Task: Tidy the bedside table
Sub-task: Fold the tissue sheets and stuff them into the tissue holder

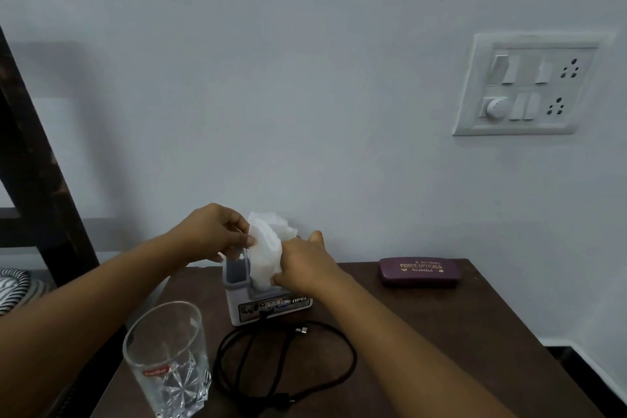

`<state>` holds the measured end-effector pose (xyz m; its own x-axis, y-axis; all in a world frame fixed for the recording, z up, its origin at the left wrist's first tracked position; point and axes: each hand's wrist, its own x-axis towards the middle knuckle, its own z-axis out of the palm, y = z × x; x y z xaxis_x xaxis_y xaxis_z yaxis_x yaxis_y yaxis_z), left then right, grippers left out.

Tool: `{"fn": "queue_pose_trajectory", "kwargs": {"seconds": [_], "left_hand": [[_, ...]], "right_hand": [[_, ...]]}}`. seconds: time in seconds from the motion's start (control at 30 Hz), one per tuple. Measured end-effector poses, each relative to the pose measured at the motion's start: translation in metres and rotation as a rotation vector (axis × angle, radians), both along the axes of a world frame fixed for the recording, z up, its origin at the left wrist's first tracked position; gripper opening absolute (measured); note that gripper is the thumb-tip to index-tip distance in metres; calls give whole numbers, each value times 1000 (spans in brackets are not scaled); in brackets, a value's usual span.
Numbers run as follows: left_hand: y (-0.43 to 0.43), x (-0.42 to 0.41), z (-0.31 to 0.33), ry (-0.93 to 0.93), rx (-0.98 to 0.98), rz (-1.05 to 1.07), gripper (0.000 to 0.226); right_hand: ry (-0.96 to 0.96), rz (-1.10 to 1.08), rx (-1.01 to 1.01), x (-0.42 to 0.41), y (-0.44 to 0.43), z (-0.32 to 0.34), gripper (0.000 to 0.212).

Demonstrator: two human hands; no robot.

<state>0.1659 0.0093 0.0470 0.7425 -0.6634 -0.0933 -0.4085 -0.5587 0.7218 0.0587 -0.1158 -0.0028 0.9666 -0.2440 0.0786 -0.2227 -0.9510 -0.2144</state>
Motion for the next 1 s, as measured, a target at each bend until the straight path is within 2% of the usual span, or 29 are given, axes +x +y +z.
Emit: {"fn": "queue_pose_trajectory", "kwargs": {"seconds": [0.1,0.27,0.33,0.43,0.53,0.73,0.93,1.0], "left_hand": [[-2,-2,2,-25,4,-40,7],[-3,-6,2,-93,78,-131,8],[-3,-5,2,-83,55,-131,7],[-1,-1,1,-71,40,-109,5],[1,3,-3,-90,42,-97,5],[-1,10,-14,-107,8,-41,7],[-6,9,-17,-179,129,-161,21],[-7,11,-19,-227,176,-180,19]], "right_hand": [[59,42,-107,2,0,1,29],[166,105,-238,6,3,8,9],[193,101,-248,8,2,14,15],[196,85,-147,13,-1,19,28],[242,67,-163,16,-2,14,24],[-12,-63,42,6,-17,10,35],[-89,-26,25,5,-11,-1,36],[-51,-9,-1,5,-9,-1,33]]}}
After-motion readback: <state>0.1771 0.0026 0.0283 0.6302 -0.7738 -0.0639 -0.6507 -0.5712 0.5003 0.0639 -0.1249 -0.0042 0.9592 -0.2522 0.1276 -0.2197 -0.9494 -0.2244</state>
